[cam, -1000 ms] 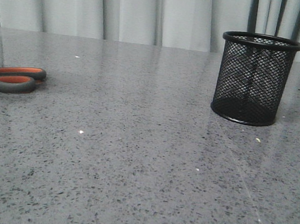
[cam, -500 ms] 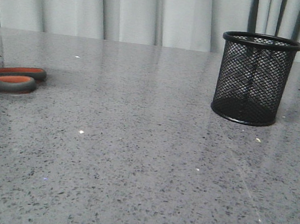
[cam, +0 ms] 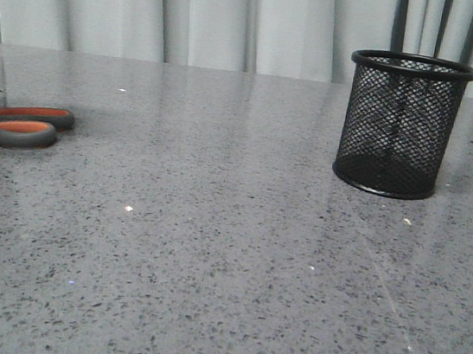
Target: Put scissors into bucket
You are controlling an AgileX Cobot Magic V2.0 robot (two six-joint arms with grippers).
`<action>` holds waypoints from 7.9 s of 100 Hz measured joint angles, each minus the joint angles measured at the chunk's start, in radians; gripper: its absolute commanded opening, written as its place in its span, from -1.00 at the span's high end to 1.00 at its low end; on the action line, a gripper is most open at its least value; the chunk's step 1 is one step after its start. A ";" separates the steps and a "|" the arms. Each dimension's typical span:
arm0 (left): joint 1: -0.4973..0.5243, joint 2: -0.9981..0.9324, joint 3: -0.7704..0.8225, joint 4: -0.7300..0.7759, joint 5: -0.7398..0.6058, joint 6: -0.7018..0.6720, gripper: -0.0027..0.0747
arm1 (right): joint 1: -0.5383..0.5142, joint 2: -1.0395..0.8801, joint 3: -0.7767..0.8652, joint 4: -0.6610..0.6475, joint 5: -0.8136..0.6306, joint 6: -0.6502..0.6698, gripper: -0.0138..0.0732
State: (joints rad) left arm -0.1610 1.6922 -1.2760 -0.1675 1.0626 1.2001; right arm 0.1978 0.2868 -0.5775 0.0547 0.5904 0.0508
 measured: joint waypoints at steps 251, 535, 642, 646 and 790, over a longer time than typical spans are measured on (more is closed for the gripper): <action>-0.635 -0.290 -0.237 -0.075 -0.235 -0.002 0.82 | 0.000 0.538 -0.277 1.173 0.124 -0.837 -0.52; -0.639 -1.268 -0.028 -0.077 -0.049 -0.655 0.98 | 0.007 1.309 -1.061 0.156 0.550 -0.394 0.78; -0.639 -1.268 0.002 -0.077 -0.038 -0.655 0.98 | 0.007 1.307 -1.250 0.181 0.632 -0.394 0.42; -0.639 -1.268 0.020 -0.077 -0.038 -0.655 0.98 | 0.007 1.288 -1.259 0.192 0.632 -0.394 0.71; -0.639 -1.321 0.790 -0.062 -1.053 -0.681 0.98 | 0.007 -0.300 0.014 0.042 0.236 -0.292 0.79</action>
State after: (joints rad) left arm -0.8003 0.3715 -0.4861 -0.2292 0.0093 0.5190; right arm 0.2045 -0.0129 -0.5634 0.0966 0.8262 -0.2414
